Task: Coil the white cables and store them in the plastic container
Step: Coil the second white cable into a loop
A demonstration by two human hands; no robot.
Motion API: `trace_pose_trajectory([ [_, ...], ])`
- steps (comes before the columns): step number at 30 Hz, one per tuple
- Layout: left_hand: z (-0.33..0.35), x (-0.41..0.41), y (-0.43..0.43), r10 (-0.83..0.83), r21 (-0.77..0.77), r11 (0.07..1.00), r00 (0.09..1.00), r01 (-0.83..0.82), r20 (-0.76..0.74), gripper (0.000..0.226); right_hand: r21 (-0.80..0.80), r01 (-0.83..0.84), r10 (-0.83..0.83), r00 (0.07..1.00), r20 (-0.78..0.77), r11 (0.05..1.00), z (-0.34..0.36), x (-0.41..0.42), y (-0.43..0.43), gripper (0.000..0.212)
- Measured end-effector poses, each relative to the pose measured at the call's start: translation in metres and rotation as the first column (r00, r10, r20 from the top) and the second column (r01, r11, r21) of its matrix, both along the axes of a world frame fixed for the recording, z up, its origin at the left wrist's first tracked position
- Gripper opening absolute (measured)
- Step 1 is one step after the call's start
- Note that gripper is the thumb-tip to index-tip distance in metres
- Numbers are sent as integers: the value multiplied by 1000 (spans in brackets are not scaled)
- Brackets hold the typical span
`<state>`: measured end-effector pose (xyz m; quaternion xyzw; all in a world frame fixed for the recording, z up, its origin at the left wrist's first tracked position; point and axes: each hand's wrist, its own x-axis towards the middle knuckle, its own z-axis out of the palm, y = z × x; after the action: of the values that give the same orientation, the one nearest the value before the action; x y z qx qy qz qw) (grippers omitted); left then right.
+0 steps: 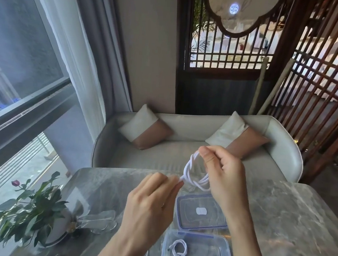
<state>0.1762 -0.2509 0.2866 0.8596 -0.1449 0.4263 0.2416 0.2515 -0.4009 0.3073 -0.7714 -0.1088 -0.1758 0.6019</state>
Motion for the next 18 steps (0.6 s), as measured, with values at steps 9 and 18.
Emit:
trace_pose_trajectory([
  [9,31,19,5,-597,-739,650,720,176,-354,47,-230,-105,137,982,130,968,11,-4,10,26],
  [18,35,44,-25,-250,-615,786,941,61,-227,24,201,-580,608,782,-135,790,-3,-14,-16,79],
])
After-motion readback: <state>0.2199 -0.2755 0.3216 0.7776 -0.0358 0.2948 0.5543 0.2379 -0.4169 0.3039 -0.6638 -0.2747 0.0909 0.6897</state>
